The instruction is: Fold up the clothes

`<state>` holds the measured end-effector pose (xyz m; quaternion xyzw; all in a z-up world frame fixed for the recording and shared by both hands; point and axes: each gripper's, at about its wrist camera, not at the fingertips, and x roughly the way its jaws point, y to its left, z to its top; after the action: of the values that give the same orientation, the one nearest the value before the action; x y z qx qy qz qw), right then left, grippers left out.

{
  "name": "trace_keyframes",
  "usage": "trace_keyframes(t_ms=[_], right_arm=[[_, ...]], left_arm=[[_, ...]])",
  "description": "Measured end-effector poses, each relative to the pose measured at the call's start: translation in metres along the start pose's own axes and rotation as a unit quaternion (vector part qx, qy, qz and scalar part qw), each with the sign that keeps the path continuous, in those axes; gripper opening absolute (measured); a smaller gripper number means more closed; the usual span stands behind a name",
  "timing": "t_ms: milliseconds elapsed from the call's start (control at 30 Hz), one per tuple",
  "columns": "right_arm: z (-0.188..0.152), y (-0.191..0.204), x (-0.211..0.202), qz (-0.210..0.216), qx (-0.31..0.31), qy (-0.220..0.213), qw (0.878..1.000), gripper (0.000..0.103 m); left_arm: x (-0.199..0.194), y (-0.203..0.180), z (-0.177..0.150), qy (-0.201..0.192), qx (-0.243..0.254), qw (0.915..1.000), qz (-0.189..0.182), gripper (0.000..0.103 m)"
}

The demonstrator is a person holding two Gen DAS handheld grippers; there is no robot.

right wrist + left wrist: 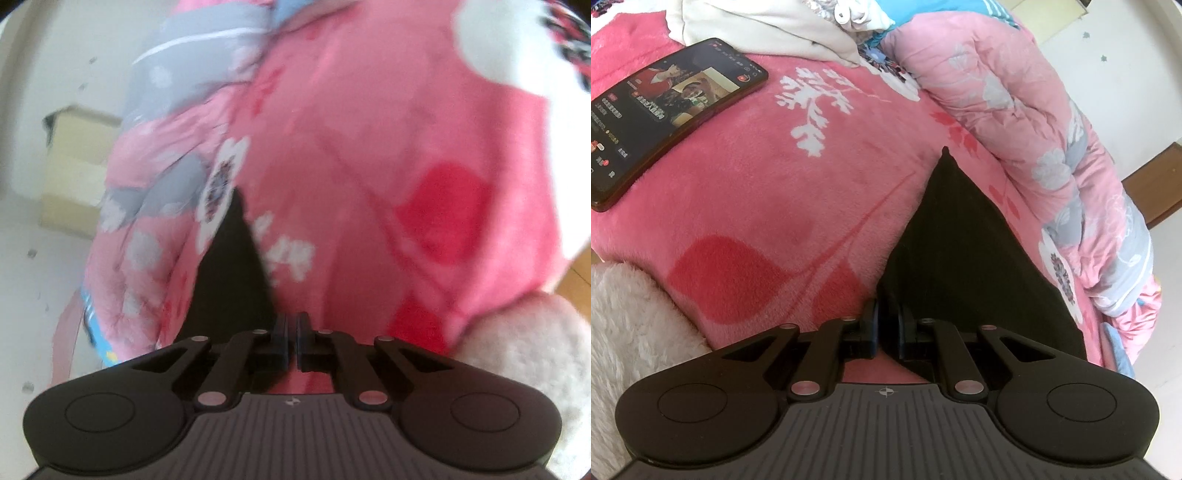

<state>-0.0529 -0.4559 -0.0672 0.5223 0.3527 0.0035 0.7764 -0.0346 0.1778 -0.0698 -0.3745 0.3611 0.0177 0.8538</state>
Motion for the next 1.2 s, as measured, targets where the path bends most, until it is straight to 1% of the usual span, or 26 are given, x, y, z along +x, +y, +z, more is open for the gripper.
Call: trace_keyframes(t_ms=[33, 100, 167, 200, 233, 267, 300, 367, 400, 467, 533, 633, 667, 733, 767, 800, 867, 900, 933, 1033, 1067, 1133, 1200], right_arm=[[0.0, -0.002, -0.002, -0.003, 0.007, -0.004, 1.0, 0.005], [-0.003, 0.0, -0.002, 0.01, 0.014, 0.012, 1.0, 0.006], [-0.006, 0.003, -0.001, 0.024, 0.02, 0.03, 0.999, 0.009], [-0.008, 0.005, 0.0, 0.032, 0.022, 0.039, 0.998, 0.019], [-0.01, 0.006, 0.005, 0.039, 0.032, 0.053, 0.997, 0.032], [-0.012, 0.007, 0.01, 0.042, 0.04, 0.066, 0.996, 0.037], [-0.013, 0.008, 0.017, 0.039, 0.045, 0.077, 0.995, 0.038], [-0.013, 0.01, 0.028, 0.025, 0.048, 0.08, 0.995, 0.038], [-0.011, 0.01, 0.032, 0.021, 0.049, 0.077, 0.996, 0.037], [-0.01, 0.006, 0.037, 0.018, 0.06, 0.061, 0.996, 0.027], [-0.01, 0.005, 0.038, 0.017, 0.057, 0.045, 0.997, 0.006], [-0.011, 0.016, 0.029, 0.038, 0.045, 0.027, 0.998, 0.003], [-0.012, 0.021, 0.023, 0.045, 0.036, 0.021, 0.998, 0.003], [-0.013, 0.032, 0.01, 0.06, 0.016, 0.01, 0.998, 0.002], [-0.012, 0.033, 0.007, 0.056, 0.01, 0.009, 0.998, 0.002], [-0.012, 0.027, 0.01, 0.042, 0.013, 0.015, 0.999, 0.002], [-0.011, 0.014, 0.021, 0.01, 0.025, 0.03, 0.999, 0.002], [-0.012, 0.009, 0.024, 0.002, 0.033, 0.036, 0.999, 0.002], [-0.012, 0.011, 0.023, 0.006, 0.031, 0.034, 0.999, 0.002], [-0.011, 0.029, 0.003, 0.04, 0.008, 0.015, 0.999, 0.002], [-0.011, 0.033, -0.001, 0.04, -0.001, 0.011, 0.999, 0.002], [-0.012, 0.024, 0.003, 0.019, -0.001, 0.017, 1.0, 0.002], [-0.013, 0.012, 0.012, 0.001, 0.013, 0.032, 0.999, 0.002]], left_arm=[[0.0, 0.0, 0.0, 0.0, 0.0, 1.0, 0.0, 0.009], [0.0, 0.001, 0.0, 0.0, 0.001, 1.0, -0.001, 0.009], [0.0, 0.002, 0.0, 0.0, 0.0, 1.0, -0.003, 0.009], [0.0, 0.002, 0.0, -0.001, -0.001, 1.0, -0.004, 0.009], [0.0, 0.003, -0.001, -0.002, -0.002, 1.0, -0.005, 0.009], [0.0, 0.003, -0.001, -0.004, -0.001, 1.0, -0.006, 0.009], [0.0, 0.002, -0.002, -0.006, 0.002, 1.0, -0.005, 0.008], [-0.001, -0.001, -0.004, -0.011, 0.011, 0.9999, -0.003, 0.006], [-0.002, -0.002, -0.004, -0.014, 0.015, 0.9998, -0.002, 0.005], [-0.005, -0.003, -0.005, -0.02, 0.018, 0.9996, -0.004, 0.004], [-0.011, -0.004, -0.002, -0.028, 0.017, 0.9994, -0.007, 0.003], [-0.026, -0.006, 0.006, -0.04, 0.01, 0.9988, -0.026, 0.002], [-0.03, -0.006, 0.008, -0.039, 0.008, 0.9986, -0.033, 0.002], [-0.031, -0.006, 0.009, -0.031, 0.014, 0.9989, -0.033, 0.002], [-0.027, -0.004, 0.008, -0.023, 0.019, 0.9993, -0.024, 0.002], [-0.022, -0.001, 0.007, -0.015, 0.017, 0.9996, -0.016, 0.002], [-0.016, 0.005, 0.007, -0.002, 0.009, 0.9999, -0.011, 0.002], [-0.016, 0.005, 0.007, 0.001, 0.012, 0.9999, -0.01, 0.002], [-0.017, 0.005, 0.007, 0.003, 0.016, 0.9998, -0.009, 0.002], [-0.018, 0.006, 0.006, 0.011, 0.027, 0.9995, -0.007, 0.002], [-0.018, 0.007, 0.006, 0.013, 0.031, 0.9994, -0.006, 0.002], [-0.019, 0.008, 0.006, 0.018, 0.039, 0.9991, -0.004, 0.002], [-0.02, 0.008, 0.006, 0.023, 0.046, 0.9987, -0.003, 0.002]])
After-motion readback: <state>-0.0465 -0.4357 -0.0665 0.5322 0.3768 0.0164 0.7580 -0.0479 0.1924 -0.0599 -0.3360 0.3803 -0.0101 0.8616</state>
